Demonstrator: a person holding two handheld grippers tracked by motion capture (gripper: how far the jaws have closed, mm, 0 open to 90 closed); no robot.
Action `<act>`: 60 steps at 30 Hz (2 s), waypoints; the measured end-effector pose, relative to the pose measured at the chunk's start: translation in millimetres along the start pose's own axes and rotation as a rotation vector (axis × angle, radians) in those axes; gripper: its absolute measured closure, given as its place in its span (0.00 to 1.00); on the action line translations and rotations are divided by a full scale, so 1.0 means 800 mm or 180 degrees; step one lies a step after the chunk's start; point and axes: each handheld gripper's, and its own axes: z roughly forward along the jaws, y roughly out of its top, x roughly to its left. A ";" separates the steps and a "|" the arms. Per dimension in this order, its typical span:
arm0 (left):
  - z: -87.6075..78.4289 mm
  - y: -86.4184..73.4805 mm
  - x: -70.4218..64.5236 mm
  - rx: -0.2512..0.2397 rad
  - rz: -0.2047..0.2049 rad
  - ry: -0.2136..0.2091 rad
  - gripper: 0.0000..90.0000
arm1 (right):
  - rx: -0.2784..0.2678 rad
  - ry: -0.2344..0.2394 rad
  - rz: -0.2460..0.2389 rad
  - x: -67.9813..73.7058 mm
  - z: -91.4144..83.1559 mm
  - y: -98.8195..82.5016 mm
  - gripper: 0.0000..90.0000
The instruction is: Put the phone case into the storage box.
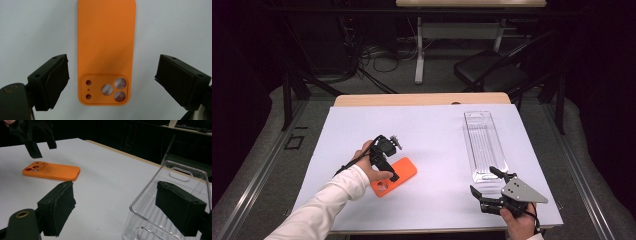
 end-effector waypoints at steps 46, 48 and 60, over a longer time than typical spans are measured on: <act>0.061 0.021 0.001 0.0420 0.0019 0.0069 0.15 | -0.0015 0.0004 -0.0002 -0.001 0.000 0.000 0.16; 0.063 0.022 0.002 0.0448 -0.0001 0.0089 0.15 | -0.0016 0.0008 -0.0004 0.000 0.000 0.000 0.16; 0.075 0.021 0.003 0.0543 -0.0022 0.0121 0.13 | -0.0017 0.0009 -0.0006 -0.001 -0.001 0.000 0.16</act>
